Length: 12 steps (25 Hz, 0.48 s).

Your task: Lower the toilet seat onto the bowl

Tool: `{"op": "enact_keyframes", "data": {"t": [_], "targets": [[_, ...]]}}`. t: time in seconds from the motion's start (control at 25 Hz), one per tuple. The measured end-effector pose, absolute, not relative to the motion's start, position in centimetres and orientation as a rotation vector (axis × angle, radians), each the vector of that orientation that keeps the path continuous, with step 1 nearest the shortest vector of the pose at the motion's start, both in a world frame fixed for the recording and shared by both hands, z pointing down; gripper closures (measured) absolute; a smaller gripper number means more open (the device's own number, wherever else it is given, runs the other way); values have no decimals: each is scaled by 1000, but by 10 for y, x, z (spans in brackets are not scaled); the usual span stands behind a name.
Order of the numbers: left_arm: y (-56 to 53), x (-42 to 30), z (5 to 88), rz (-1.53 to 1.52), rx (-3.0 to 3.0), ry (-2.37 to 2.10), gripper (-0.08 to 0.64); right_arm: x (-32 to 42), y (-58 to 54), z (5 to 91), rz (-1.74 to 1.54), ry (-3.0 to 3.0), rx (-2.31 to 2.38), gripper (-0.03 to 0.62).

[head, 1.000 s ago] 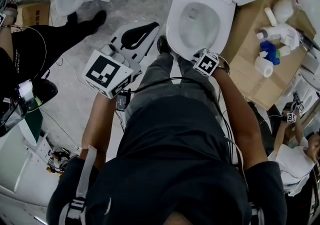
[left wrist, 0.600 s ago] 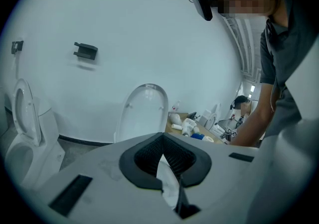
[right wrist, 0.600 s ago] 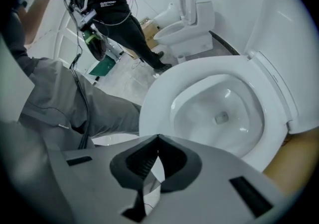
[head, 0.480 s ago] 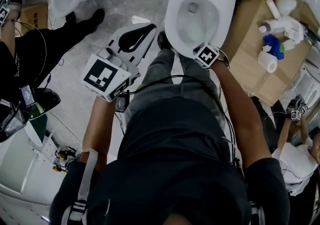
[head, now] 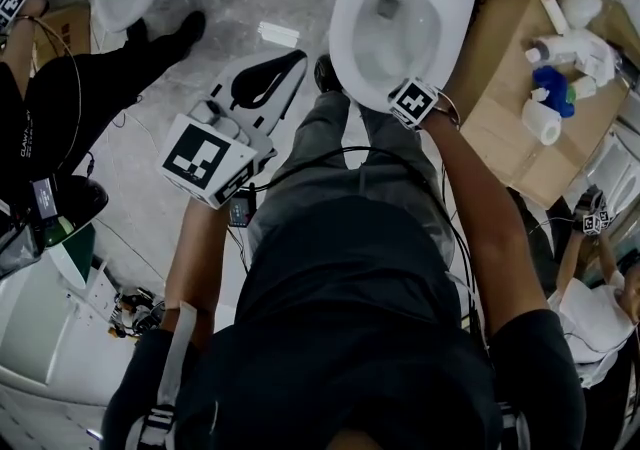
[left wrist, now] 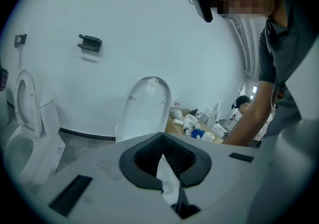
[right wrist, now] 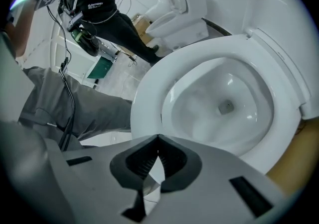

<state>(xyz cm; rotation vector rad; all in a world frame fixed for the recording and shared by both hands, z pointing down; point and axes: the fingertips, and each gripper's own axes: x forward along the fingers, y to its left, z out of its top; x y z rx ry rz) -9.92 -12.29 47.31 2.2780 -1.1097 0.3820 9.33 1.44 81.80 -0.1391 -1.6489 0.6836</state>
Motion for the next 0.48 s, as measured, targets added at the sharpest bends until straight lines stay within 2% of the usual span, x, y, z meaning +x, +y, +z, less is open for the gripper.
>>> {"op": "enact_keyframes", "data": {"t": [0.48], "targets": [[-125, -122, 495, 406, 2249, -1151, 555, 96, 24, 849, 707, -1604, -165, 584]]}}
